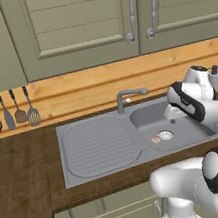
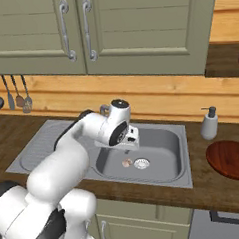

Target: Pick the garlic from the sink and place it in the bowl. Then pick the bowl and place it in the microwave. Then close the microwave door and press the start button.

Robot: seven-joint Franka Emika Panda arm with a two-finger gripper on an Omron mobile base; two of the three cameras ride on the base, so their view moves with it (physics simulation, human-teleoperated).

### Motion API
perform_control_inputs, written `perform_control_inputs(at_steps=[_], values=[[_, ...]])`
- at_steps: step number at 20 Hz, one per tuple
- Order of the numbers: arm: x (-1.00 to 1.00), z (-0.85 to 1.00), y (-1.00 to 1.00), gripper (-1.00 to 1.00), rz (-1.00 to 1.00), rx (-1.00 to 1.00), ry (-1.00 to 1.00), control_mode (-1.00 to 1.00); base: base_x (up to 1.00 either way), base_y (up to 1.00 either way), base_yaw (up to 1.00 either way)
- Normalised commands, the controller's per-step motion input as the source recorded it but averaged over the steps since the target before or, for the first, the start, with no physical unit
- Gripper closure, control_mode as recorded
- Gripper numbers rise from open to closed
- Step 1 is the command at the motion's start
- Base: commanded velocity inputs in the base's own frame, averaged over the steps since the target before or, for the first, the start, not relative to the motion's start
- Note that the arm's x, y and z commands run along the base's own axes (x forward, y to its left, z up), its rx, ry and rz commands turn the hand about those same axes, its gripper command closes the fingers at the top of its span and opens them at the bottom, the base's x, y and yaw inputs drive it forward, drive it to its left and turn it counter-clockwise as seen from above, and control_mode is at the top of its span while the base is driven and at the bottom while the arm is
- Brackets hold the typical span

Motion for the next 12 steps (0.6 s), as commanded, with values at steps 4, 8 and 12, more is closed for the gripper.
perform_control_inputs(at_steps=[4, 8, 12], values=[[0.59, -0.39, -0.05, -1.00, 0.00, 0.08, 0.00, -1.00, 0.00, 0.00, 0.00], [0.31, -0.42, 0.00, -1.00, 0.00, 0.06, -0.08, -1.00, 0.00, 0.00, 0.00], [0.05, -0.40, 0.08, -1.00, -0.02, 0.00, -0.11, -1.00, 0.00, 0.00, 0.00]])
